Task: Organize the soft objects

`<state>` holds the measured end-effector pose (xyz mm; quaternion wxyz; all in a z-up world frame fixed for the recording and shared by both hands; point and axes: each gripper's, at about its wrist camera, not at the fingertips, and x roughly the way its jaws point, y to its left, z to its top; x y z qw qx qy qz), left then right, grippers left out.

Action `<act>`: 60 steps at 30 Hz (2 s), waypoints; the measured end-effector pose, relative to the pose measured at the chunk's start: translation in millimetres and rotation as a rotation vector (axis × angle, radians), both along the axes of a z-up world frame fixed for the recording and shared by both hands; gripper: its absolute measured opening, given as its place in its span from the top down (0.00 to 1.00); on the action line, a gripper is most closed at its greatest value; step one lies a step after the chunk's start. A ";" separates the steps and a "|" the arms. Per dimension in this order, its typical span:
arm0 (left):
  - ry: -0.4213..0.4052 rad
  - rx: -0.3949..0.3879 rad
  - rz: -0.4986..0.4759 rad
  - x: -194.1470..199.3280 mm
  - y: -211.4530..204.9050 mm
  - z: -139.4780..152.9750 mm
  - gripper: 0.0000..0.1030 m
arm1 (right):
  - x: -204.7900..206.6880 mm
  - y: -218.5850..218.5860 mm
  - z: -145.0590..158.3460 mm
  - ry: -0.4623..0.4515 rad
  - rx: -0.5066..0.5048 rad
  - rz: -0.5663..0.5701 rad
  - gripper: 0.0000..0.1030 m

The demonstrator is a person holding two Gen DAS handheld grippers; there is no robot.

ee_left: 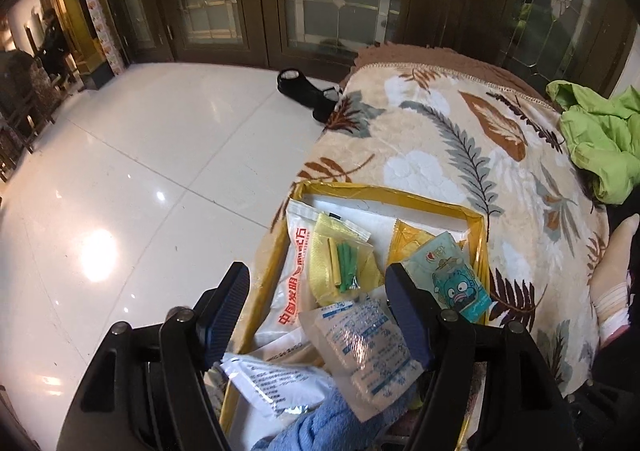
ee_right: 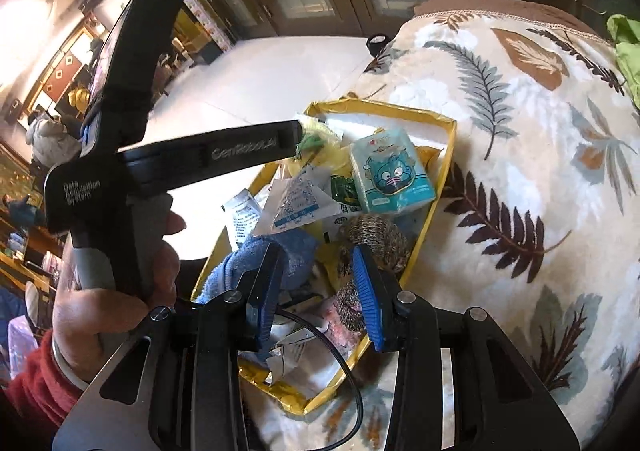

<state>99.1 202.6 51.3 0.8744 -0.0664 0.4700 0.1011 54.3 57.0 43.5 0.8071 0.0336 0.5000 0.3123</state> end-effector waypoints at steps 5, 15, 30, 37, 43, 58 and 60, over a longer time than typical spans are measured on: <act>-0.062 0.038 -0.003 -21.5 -6.6 14.8 0.32 | -8.6 -14.8 1.7 -0.011 0.019 -0.017 0.65; -0.099 0.079 0.016 -57.7 -10.7 30.8 0.28 | -26.6 -45.2 13.9 -0.083 0.070 -0.066 0.65; -0.102 0.073 -0.075 -70.8 -26.2 29.3 0.28 | -34.7 -47.5 5.9 -0.069 0.056 -0.081 0.65; -0.091 0.057 -0.084 -70.5 -27.2 25.9 0.28 | -32.9 -50.8 5.2 -0.061 0.054 -0.093 0.65; -0.084 0.047 -0.089 -69.8 -25.4 24.2 0.28 | -33.8 -48.9 5.5 -0.064 0.053 -0.088 0.65; -0.102 0.067 -0.108 -69.8 -29.3 23.8 0.28 | -33.1 -49.7 1.3 -0.047 0.039 -0.095 0.65; -0.107 0.065 -0.114 -70.1 -30.3 24.4 0.28 | -33.4 -50.2 1.5 -0.049 0.037 -0.097 0.65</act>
